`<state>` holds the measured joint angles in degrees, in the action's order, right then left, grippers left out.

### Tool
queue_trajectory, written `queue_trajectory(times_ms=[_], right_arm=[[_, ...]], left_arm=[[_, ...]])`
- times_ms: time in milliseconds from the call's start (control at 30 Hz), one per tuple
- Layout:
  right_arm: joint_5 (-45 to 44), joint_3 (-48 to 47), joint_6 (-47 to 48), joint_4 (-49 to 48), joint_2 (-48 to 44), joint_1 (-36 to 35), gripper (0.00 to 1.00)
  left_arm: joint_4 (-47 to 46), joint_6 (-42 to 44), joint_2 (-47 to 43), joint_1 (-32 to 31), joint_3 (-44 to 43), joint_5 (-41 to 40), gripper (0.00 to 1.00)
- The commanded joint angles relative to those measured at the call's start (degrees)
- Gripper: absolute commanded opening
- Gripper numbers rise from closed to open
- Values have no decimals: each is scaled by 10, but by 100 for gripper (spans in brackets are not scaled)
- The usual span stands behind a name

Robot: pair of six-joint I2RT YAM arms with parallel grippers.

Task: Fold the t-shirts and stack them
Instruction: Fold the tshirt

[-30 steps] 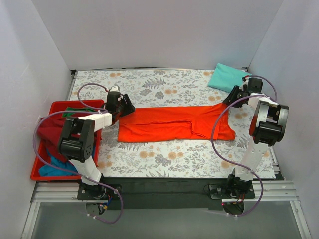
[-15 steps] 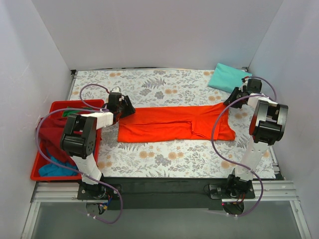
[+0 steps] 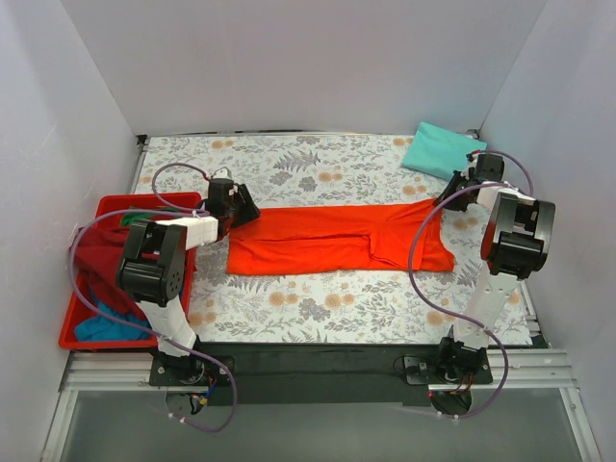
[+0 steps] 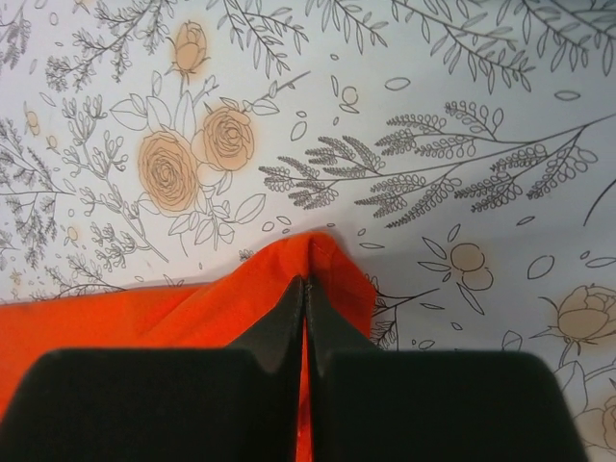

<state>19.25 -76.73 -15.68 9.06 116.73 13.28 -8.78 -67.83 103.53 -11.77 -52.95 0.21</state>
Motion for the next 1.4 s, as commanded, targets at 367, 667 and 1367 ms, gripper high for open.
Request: queue_trajectory(times_ms=[367,667,1367], right_arm=[[-57,57,-10,2,-67,3,1],[-74,41,-7,2,-58,4,1],[-124,24,14,29,-134,-26,46]], left_arm=[[-2,-16,-31,8,57,-52,55],[2,-15,-27,8,58,-65,55],[46,26,-90,-51,-12,-122,57]])
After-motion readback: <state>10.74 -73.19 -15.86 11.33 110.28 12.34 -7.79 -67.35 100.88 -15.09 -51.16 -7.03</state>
